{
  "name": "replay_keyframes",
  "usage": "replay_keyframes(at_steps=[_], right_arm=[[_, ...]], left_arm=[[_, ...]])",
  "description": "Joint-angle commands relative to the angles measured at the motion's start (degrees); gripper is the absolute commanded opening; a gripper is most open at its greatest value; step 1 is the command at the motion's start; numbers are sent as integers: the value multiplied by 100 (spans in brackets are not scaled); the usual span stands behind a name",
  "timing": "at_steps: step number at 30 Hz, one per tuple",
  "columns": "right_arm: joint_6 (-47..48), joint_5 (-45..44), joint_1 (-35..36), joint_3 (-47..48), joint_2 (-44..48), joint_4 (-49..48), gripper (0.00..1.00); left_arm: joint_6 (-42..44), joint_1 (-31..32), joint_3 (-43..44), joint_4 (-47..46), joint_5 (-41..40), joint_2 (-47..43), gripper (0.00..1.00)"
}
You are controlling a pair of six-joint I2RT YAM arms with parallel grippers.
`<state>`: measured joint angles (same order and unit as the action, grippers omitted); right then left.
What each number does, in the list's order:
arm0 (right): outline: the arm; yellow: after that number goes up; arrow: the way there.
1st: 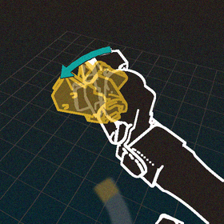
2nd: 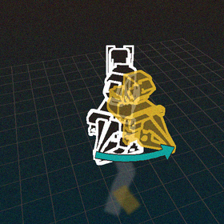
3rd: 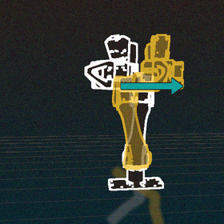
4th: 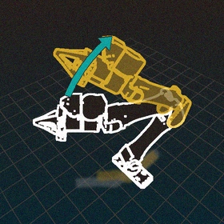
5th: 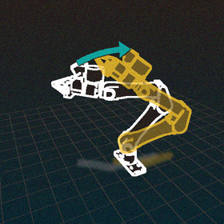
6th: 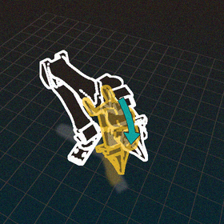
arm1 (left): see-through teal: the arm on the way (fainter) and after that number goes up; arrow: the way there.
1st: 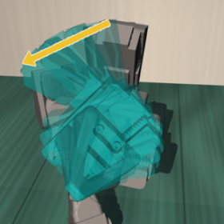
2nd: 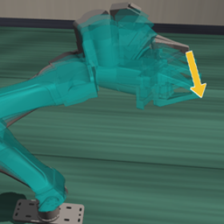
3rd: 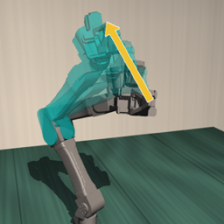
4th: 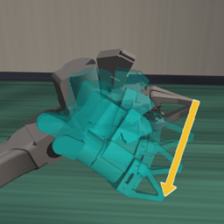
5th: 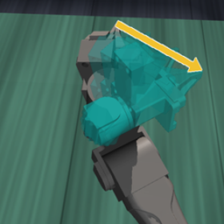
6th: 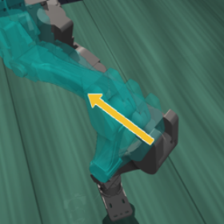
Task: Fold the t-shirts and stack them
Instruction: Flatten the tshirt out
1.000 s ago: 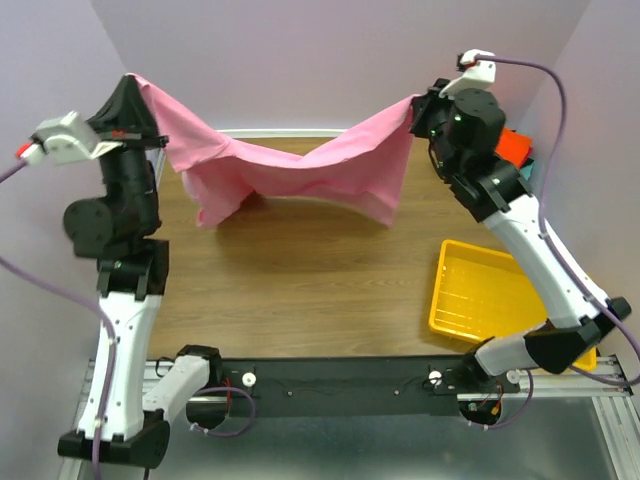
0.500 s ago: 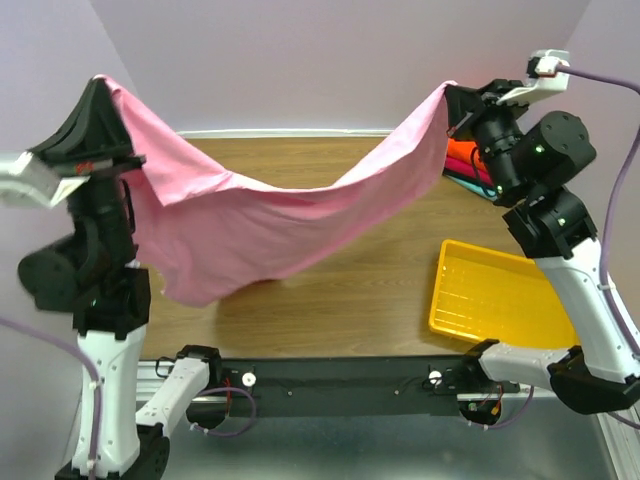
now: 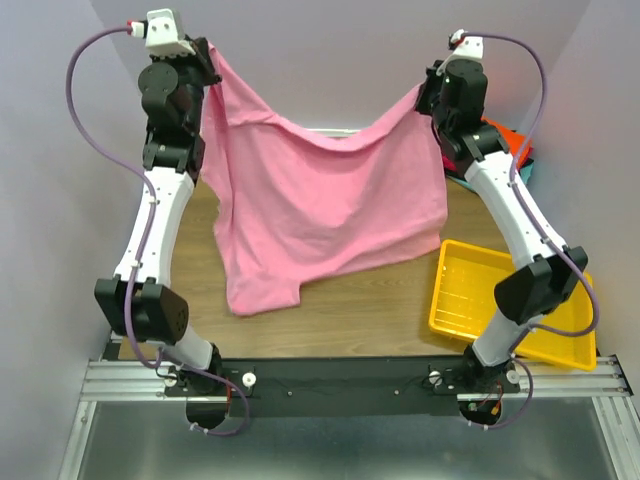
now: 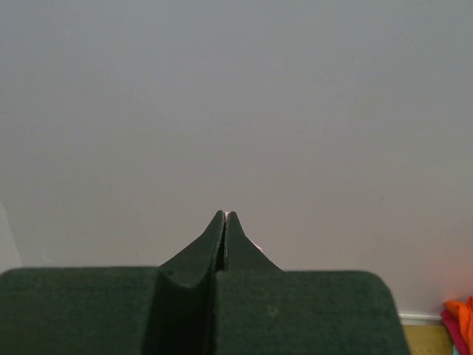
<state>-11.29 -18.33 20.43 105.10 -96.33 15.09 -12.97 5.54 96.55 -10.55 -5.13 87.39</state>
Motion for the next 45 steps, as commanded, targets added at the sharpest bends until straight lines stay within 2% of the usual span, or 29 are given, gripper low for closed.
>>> replay_keyframes(at_steps=[1,5,8,11,17,23,26,31,37,40,41,44,45], right_arm=[[83,303,-144,853,-289,-200,2],[118,487,-135,1074,-202,-200,2],[118,724,-135,890,175,-200,2],[101,1085,-135,478,667,-208,2],[48,1517,197,-602,1922,-331,2],[13,1525,339,-1035,2891,-367,2],[-5,1551,339,-1167,3296,-349,2],[-40,1429,331,-1255,3420,-358,2],[-40,454,331,-1422,2823,-410,2],[-58,-65,313,-1379,2191,-568,2],[-75,-222,226,-1308,1806,-577,2],[-294,-207,-20,-1071,1145,-639,2],[-391,-102,-178,-862,586,-691,2]], left_arm=[[-74,-97,908,-158,397,146,0],[-179,-97,892,-342,486,-186,0],[-179,-97,410,-597,486,-652,0],[-214,-97,-607,-913,477,-1750,0],[-101,-97,-1586,-967,443,-3427,0],[5,-97,-1631,-580,293,-4466,0],[-3,-97,-1543,-545,346,-4652,0],[40,-97,-1420,-677,302,-4425,0],[-30,-97,-1437,-949,117,-3327,0],[-126,-97,-1438,-1151,47,-2502,0],[-153,-97,-1394,-1195,64,-1977,0],[-232,-115,-868,-1152,64,-1026,0],[-276,-158,-335,-925,47,-274,0]])
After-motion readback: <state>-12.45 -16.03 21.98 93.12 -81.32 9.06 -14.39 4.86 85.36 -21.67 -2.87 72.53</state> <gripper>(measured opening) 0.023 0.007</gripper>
